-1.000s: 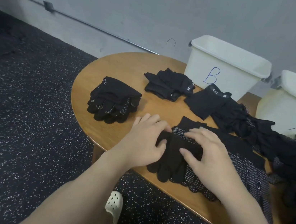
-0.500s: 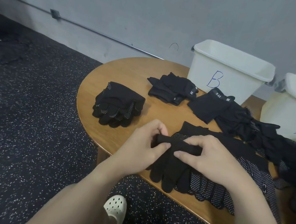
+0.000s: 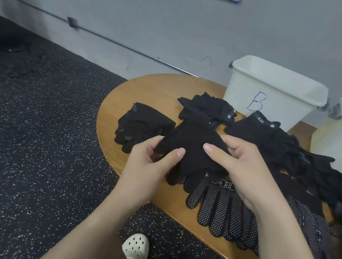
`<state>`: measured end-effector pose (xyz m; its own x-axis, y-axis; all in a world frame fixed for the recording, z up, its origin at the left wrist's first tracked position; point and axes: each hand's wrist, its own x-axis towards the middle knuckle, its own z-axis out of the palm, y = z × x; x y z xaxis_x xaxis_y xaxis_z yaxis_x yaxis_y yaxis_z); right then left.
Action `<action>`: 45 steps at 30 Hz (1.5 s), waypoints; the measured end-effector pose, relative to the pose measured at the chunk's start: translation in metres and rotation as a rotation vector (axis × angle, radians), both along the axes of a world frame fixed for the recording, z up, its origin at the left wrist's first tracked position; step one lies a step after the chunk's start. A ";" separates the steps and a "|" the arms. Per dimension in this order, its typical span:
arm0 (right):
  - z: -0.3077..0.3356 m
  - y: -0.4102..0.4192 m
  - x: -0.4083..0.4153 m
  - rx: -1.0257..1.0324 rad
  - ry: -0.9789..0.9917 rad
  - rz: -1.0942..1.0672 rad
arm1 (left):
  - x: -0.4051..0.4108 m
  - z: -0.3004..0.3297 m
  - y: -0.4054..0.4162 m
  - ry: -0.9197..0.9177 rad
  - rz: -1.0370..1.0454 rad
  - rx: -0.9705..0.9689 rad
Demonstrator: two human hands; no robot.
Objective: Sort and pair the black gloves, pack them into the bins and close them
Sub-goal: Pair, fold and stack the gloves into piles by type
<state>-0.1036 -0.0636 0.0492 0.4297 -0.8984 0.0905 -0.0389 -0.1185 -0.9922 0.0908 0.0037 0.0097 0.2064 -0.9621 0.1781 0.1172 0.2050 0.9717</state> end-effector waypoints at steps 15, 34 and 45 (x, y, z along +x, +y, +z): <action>-0.011 -0.034 0.101 -0.043 -0.114 -0.202 | 0.041 0.004 -0.023 0.004 0.339 -0.105; -0.038 -0.071 0.142 -0.103 0.088 -0.318 | 0.080 -0.017 -0.044 0.089 0.351 0.157; -0.043 -0.067 0.140 -0.195 0.220 -0.403 | 0.085 -0.010 -0.037 0.106 0.368 0.203</action>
